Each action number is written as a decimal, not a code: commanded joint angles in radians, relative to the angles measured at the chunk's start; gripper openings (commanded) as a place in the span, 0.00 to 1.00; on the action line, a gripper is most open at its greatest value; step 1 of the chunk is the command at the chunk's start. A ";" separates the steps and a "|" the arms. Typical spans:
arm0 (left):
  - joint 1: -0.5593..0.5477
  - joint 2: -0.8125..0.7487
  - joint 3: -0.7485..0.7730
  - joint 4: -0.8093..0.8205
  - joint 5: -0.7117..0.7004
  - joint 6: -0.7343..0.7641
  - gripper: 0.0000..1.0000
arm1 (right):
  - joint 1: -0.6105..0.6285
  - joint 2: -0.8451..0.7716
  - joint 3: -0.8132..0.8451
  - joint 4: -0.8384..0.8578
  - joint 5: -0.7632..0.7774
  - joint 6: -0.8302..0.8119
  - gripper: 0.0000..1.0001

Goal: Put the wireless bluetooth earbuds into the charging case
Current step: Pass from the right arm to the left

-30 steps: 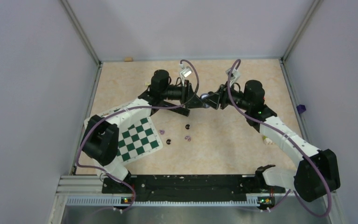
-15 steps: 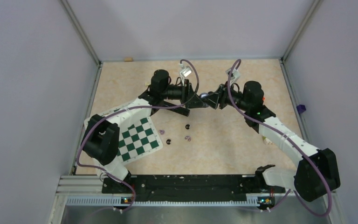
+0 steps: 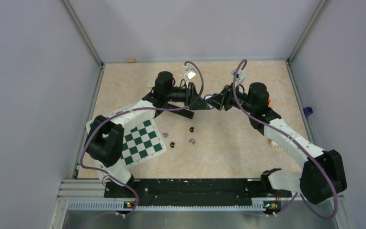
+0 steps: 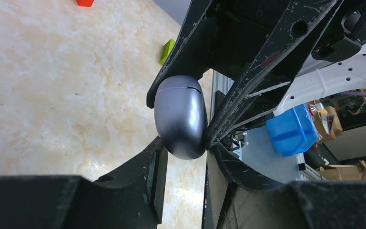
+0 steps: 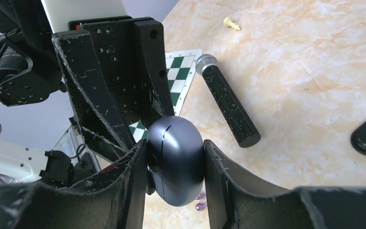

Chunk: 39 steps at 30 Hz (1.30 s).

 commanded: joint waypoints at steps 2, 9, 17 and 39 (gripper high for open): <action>-0.016 0.001 0.018 0.075 -0.010 -0.034 0.25 | 0.019 0.001 -0.007 0.058 -0.084 0.029 0.23; -0.009 -0.009 0.023 0.075 -0.021 -0.051 0.39 | 0.018 -0.008 -0.021 0.076 -0.105 0.026 0.23; -0.007 -0.010 0.014 0.118 -0.015 -0.090 0.41 | 0.019 -0.010 -0.037 0.115 -0.126 0.049 0.23; 0.032 -0.053 -0.043 0.165 0.018 -0.059 0.00 | -0.085 -0.018 -0.024 0.141 -0.385 0.070 0.63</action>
